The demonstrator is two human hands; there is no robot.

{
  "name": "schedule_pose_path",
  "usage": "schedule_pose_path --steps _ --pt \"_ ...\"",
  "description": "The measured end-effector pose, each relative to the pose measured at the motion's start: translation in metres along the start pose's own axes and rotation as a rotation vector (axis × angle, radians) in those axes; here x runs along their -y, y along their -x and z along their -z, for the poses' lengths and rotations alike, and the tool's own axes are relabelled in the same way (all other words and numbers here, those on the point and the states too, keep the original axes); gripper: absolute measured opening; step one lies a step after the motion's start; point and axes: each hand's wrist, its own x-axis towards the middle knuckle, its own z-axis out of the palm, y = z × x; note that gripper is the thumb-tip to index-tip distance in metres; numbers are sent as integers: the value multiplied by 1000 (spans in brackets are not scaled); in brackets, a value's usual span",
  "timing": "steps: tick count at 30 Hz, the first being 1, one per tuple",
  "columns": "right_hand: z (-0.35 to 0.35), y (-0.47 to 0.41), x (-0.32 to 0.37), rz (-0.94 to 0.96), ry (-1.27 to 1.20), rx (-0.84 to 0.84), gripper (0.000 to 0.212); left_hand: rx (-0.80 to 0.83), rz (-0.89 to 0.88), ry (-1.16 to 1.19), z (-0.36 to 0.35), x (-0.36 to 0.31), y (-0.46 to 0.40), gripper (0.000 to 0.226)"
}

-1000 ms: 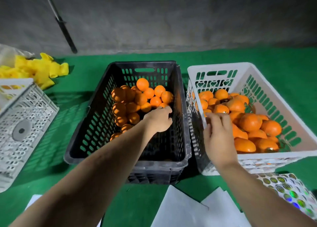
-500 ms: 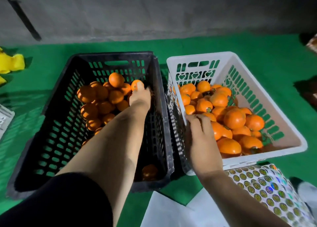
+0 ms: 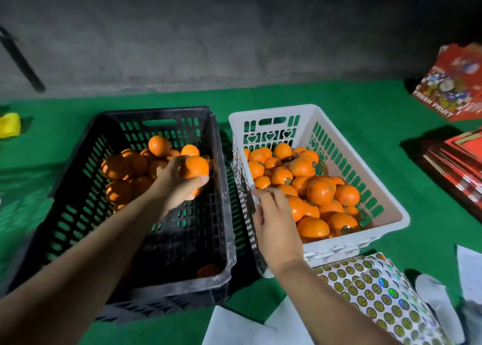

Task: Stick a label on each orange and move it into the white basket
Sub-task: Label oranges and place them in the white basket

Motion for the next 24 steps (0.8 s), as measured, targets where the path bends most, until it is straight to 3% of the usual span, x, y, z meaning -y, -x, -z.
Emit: schedule_pose_path --steps 2,6,10,14,24 --pt "9 0 5 -43 -150 -43 31 20 -109 186 -2 -11 54 73" --pt "46 4 42 -329 -615 -236 35 7 -232 383 -13 -28 147 70" --pt "91 30 103 -205 -973 -82 40 -3 -288 321 -23 -31 212 77" --pt "122 54 137 -133 -946 114 43 56 -348 245 -28 -26 249 82" --pt "149 81 139 -89 -813 231 41 30 -398 245 -36 -19 290 80"
